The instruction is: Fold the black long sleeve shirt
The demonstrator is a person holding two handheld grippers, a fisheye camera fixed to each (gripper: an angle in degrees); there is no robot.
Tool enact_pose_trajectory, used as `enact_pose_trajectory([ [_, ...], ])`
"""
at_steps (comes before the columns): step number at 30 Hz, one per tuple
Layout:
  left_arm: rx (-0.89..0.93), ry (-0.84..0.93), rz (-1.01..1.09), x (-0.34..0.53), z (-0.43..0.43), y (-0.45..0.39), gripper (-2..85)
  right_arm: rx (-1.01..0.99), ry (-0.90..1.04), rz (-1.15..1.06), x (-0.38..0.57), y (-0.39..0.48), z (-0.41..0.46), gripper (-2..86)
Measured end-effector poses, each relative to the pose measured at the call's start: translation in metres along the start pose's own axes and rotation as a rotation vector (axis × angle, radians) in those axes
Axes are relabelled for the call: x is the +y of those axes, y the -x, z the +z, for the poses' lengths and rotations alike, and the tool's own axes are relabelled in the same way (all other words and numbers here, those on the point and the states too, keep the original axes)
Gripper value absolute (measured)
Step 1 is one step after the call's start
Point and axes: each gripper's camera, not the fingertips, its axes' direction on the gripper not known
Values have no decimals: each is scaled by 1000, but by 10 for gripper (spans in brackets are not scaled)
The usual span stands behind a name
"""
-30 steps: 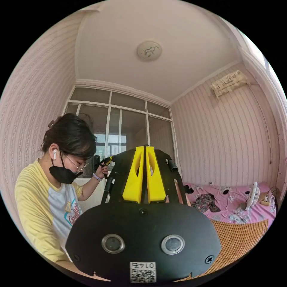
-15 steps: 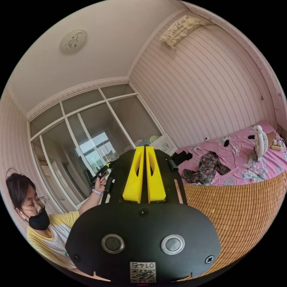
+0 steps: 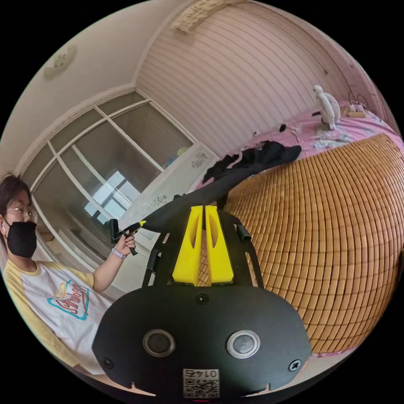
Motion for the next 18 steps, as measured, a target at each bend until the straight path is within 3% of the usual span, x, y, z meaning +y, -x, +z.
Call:
enact_pose_trajectory([
  [4, -97, 239, -228, 69, 76, 66, -7, 82, 217, 172, 46, -59, 62, 7],
  [9, -21, 416, -439, 108, 120, 108, -7, 234, 392, 257, 76, -92, 108, 10],
  [14, -132, 575, -449, 103, 134, 128, -7, 442, 420, 221, 78, -96, 121, 13],
  [18, -109, 521, -455, 88, 138, 137, -6, 578, 464, -14, 76, -71, 150, 34],
])
